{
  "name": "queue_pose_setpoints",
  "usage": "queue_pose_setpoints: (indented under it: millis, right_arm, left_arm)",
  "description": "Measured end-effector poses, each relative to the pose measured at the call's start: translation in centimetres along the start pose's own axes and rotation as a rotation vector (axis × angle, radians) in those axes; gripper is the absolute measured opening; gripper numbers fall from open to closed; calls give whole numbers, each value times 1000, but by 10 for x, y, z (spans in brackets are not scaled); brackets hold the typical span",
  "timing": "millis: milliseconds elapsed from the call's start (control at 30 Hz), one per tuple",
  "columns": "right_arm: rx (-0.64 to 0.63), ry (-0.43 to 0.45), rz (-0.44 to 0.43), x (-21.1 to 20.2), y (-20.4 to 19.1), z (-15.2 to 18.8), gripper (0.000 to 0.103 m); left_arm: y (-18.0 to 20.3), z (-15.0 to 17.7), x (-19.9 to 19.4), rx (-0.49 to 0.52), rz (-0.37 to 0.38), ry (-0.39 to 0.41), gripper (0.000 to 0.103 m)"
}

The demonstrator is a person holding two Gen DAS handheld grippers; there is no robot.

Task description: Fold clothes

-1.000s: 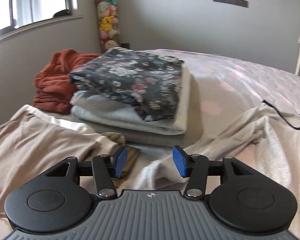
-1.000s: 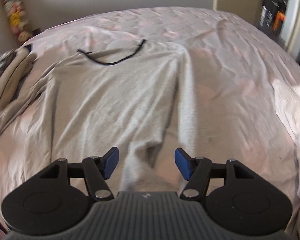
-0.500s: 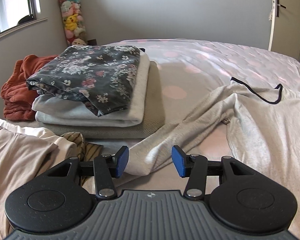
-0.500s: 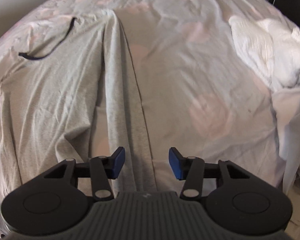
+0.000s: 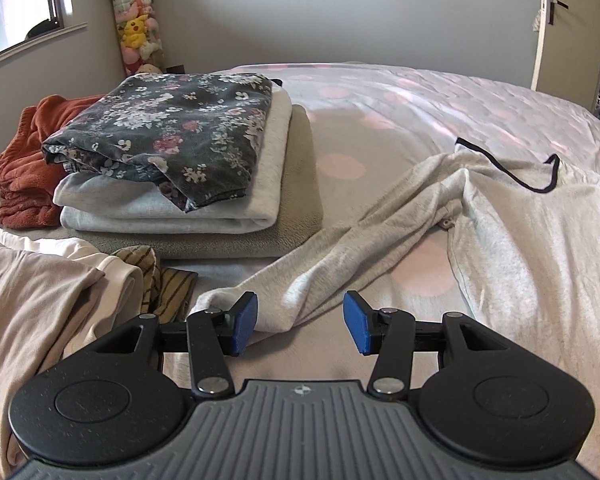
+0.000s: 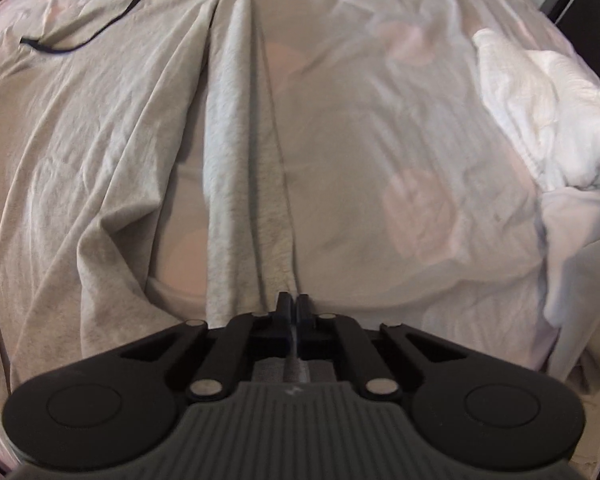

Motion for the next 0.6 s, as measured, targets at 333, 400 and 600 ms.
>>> queue_pose_setpoints:
  millis: [333, 400, 600]
  right_arm:
    - [93, 186, 85, -62, 85, -76, 2]
    - [97, 225, 104, -72, 101, -99, 2]
    - [101, 292, 195, -84, 154, -165, 2]
  left_arm:
    - [13, 4, 3, 43, 10, -25, 46]
    - [15, 5, 5, 53, 9, -33, 46]
    - [12, 3, 11, 24, -27, -42, 46]
Point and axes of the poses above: each gripper's, at about its wrist camera, not at the fingertips, and x roughly the way its jaws point, y to its right, z to its underside, the point moved 9 cm from there along x, roughly the way its jaws point, and after that the axes turned 11 degrees about -z, right-handed, at the moved point
